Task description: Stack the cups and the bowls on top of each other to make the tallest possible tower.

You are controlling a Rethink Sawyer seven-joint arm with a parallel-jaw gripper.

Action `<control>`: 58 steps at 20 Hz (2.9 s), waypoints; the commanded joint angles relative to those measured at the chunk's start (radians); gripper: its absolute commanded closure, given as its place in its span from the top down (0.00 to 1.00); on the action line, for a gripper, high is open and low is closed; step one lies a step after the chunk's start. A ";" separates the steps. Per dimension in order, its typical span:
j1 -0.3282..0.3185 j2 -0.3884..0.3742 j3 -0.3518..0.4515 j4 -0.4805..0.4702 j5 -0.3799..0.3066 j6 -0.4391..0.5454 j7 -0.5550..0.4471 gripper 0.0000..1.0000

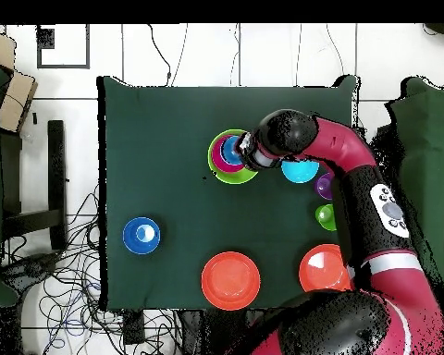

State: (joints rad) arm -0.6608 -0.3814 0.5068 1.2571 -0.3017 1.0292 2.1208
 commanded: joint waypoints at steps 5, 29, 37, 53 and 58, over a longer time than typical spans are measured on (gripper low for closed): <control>0.043 -0.025 0.024 0.014 -0.086 -0.017 -0.210 0.00; 0.020 -0.183 0.055 0.047 0.011 0.203 -0.204 1.00; 0.042 -0.219 0.053 0.009 0.019 0.286 -0.174 1.00; -0.064 -0.386 -0.045 0.336 -0.443 -0.236 -0.301 1.00; -0.064 -0.449 -0.047 0.471 -0.488 -0.324 -0.208 1.00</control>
State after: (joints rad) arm -0.7407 -0.7702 0.4950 1.5137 -0.6677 0.7843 2.1206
